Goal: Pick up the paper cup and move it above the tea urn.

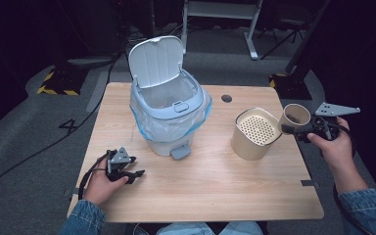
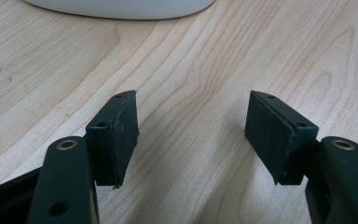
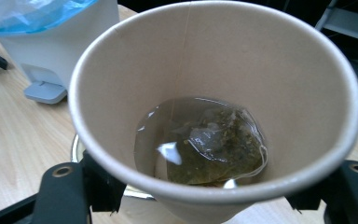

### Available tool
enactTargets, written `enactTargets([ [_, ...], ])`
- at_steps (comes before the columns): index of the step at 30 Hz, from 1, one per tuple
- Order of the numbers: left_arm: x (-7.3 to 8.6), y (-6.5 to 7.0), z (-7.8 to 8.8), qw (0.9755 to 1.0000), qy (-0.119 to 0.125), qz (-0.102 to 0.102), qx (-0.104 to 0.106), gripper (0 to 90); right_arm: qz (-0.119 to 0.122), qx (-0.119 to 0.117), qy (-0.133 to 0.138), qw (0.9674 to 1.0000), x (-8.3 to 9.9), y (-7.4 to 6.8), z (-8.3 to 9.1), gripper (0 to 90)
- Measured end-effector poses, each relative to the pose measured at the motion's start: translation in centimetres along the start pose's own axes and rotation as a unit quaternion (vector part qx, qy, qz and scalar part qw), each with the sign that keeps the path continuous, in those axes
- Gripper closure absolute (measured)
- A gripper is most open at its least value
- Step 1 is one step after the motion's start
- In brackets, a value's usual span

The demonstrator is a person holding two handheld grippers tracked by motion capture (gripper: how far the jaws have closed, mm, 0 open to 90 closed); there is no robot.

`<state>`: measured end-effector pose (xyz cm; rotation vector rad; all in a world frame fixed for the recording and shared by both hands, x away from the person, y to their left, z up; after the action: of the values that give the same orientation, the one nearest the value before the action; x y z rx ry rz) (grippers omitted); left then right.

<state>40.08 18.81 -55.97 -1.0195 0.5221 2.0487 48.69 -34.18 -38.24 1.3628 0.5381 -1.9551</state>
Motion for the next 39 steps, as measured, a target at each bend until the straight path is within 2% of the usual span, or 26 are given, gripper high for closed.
enactTargets([
  [8,0.0,0.0,0.0,1.0000,0.000,0.002,-0.005,35.1,0.032,0.018,-0.019,0.9992,-0.4,1.3,-1.1,29.9],
  [10,0.0,0.0,0.0,1.0000,0.000,0.002,-0.005,35.1,0.053,0.027,-0.027,0.9979,-0.5,1.6,-1.4,29.9],
  [14,0.0,0.0,0.0,1.0000,0.000,0.003,-0.005,35.1,0.104,0.049,-0.043,0.9925,-0.7,1.7,-1.8,30.0],
  [17,0.0,0.0,0.0,1.0000,0.000,0.004,-0.004,35.1,0.138,0.059,-0.058,0.9869,-0.8,1.6,-2.2,30.1],
  [20,0.0,0.0,0.0,1.0000,0.000,0.004,-0.004,35.1,0.177,0.071,-0.075,0.9788,-0.9,1.7,-2.7,30.2],
  [22,0.0,0.0,0.0,1.0000,0.000,0.004,-0.003,35.1,0.204,0.079,-0.086,0.9720,-0.9,1.8,-2.9,30.2],
  [24,0.0,0.0,0.0,1.0000,0.000,0.004,-0.003,35.1,0.235,0.089,-0.098,0.9628,-0.9,1.9,-3.2,30.3],
  [26,0.0,0.0,0.0,1.0000,0.000,0.004,-0.003,35.0,0.271,0.096,-0.110,0.9515,-0.9,2.0,-3.5,30.4],
  [29,0.0,0.0,0.0,1.0000,0.000,0.004,-0.003,35.0,0.306,0.104,-0.122,0.9385,-0.9,2.0,-3.9,30.5],
  [31,0.0,0.0,0.0,1.0000,0.000,0.003,-0.003,35.1,0.344,0.111,-0.138,0.9223,-0.9,2.1,-4.0,30.6],
  [32,0.0,0.0,0.0,1.0000,0.000,0.003,-0.003,35.1,0.368,0.115,-0.145,0.9113,-1.0,2.3,-4.1,30.6],
  [34,0.0,0.0,0.0,1.0000,0.000,0.003,-0.003,35.1,0.405,0.120,-0.156,0.8929,-1.0,2.3,-4.3,30.7],
  [35,0.0,0.0,0.0,1.0000,0.000,0.003,-0.003,35.1,0.405,0.120,-0.156,0.8929,-1.0,2.3,-4.3,30.7],
  [36,0.0,0.0,0.0,1.0000,0.000,0.002,-0.004,35.1,0.459,0.126,-0.172,0.8622,-1.1,2.4,-4.5,30.8],
  [37,0.0,0.0,0.0,1.0000,0.000,0.002,-0.004,35.1,0.465,0.129,-0.178,0.8575,-1.1,2.4,-4.5,30.8],
  [39,0.0,0.0,0.0,1.0000,0.000,0.002,-0.004,35.1,0.489,0.128,-0.184,0.8432,-1.1,2.3,-4.7,30.8],
])
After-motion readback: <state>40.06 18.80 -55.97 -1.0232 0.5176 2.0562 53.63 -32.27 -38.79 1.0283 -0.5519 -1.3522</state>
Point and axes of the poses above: each handheld gripper's, and its own axes: z roughly backward along the jaws, x roughly out of its underside, y roughly to its right, the point moved 8 cm from there along -z, roughly forward along the jaws, and after that the axes turned 8 degrees about y, right-handed, at the moved point
